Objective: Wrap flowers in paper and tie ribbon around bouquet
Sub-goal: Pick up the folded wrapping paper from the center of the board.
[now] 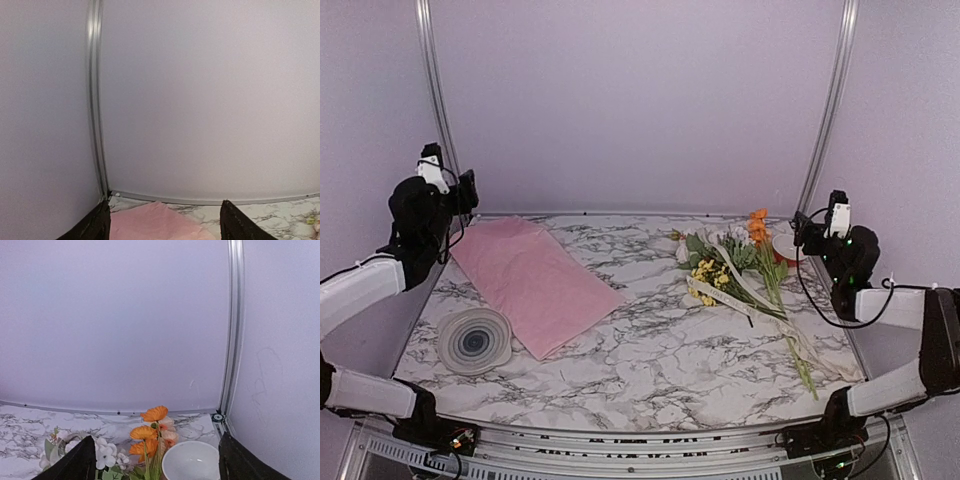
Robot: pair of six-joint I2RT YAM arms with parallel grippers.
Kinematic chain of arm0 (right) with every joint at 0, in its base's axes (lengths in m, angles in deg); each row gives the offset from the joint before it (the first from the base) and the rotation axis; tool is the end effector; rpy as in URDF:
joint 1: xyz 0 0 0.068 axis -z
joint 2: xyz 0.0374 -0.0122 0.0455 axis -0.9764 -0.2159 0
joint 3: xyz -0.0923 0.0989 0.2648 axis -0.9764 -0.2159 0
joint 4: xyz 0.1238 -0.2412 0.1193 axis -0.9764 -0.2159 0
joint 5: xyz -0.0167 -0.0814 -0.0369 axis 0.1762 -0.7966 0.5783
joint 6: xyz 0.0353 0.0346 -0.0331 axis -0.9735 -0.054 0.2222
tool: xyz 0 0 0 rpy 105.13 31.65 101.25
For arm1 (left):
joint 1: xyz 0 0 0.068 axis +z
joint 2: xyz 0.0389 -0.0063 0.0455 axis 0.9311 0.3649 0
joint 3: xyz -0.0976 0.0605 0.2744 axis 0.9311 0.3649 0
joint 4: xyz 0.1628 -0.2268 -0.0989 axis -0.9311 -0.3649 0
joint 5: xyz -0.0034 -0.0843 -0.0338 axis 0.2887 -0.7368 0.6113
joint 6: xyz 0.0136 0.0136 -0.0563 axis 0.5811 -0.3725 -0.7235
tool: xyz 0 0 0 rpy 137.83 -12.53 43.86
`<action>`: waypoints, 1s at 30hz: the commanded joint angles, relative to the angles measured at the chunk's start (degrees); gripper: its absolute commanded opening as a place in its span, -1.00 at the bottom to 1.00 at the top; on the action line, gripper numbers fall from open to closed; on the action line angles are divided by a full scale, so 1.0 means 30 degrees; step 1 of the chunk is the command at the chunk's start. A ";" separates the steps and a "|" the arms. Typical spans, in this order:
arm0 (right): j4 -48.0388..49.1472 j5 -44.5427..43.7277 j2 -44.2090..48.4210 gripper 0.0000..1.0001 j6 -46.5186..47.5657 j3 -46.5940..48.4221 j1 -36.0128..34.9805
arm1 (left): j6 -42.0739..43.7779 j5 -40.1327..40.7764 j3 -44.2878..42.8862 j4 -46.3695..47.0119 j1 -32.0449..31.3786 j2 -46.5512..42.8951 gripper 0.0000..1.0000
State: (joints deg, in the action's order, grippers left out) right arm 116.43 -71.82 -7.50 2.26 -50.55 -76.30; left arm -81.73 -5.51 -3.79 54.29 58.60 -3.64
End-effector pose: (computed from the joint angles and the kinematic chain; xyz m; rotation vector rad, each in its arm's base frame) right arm 0.2963 -0.0045 0.2395 0.0033 1.5062 0.0358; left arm 0.3035 -0.0396 0.3372 -0.1566 1.4067 0.0658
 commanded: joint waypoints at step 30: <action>-1.4478 -0.1251 -0.0756 0.34 -0.0774 0.7792 -1.3419 | -0.4058 0.1716 -0.5013 -2.5358 -1.6010 1.0035 0.43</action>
State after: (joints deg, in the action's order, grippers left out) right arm 72.87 -74.58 -9.67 0.79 -29.30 -116.21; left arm -93.14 -0.11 -19.90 -21.31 10.63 26.52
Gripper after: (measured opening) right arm 0.667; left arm 0.716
